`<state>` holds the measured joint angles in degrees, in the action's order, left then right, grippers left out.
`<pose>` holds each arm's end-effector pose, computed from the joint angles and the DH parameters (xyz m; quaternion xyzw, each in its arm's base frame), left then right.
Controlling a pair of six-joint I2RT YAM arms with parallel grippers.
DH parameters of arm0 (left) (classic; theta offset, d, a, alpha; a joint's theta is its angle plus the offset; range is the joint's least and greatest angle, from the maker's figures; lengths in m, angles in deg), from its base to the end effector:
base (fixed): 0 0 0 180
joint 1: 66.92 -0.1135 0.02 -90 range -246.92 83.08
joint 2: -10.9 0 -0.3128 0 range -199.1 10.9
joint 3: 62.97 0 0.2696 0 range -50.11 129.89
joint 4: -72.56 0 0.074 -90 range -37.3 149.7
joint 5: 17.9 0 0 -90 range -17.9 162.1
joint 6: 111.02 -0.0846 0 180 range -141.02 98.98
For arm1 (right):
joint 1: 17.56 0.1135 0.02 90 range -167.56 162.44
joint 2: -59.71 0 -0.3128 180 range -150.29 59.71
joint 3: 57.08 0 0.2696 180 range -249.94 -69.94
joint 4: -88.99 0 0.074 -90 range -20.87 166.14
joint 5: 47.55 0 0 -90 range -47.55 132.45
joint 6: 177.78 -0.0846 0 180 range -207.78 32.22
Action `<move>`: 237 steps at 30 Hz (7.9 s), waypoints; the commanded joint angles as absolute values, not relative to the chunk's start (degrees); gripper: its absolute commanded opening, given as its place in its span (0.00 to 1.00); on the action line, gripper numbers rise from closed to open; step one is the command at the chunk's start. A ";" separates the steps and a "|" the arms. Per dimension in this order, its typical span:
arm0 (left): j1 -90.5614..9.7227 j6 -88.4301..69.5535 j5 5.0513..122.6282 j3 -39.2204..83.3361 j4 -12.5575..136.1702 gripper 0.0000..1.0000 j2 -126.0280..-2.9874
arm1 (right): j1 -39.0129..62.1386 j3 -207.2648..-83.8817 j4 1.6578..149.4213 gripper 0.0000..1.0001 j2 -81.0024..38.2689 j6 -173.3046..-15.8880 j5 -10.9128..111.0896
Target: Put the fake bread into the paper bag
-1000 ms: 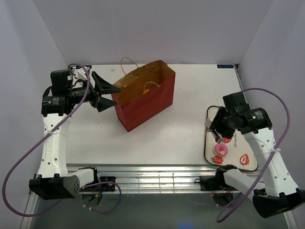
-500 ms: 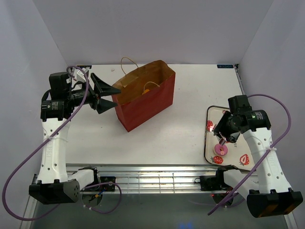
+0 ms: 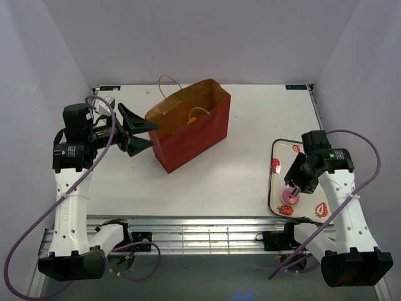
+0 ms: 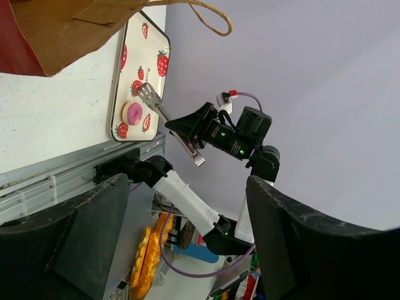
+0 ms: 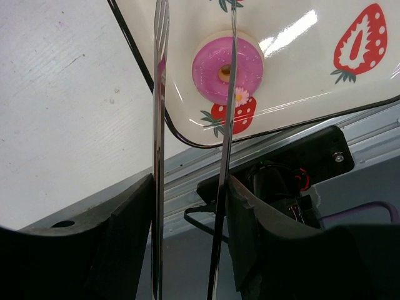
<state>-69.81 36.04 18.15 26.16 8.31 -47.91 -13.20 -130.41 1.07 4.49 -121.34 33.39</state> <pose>0.1966 -0.0586 0.4481 -0.2083 0.7879 -0.5472 0.1906 0.1528 -0.0017 0.3064 0.2608 0.9463 -0.0168 0.1905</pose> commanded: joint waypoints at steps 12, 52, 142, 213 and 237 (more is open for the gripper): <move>-70.17 36.37 17.78 26.09 9.87 0.85 -47.64 | -14.93 -130.50 1.08 0.54 3.29 -118.02 32.33; -70.17 39.63 17.70 21.26 12.59 0.86 -44.30 | -14.75 -129.98 0.90 0.50 9.97 -115.11 43.85; -70.17 40.42 17.96 20.46 10.40 0.85 -40.69 | -14.84 -126.63 1.16 0.60 11.29 -117.05 38.49; -70.17 41.65 18.66 19.32 10.92 0.85 -39.90 | -14.75 -128.21 1.69 0.43 8.12 -115.38 39.82; -70.17 42.00 21.12 18.18 9.96 0.85 -38.59 | -14.75 -145.60 6.43 0.38 -2.33 -112.48 41.03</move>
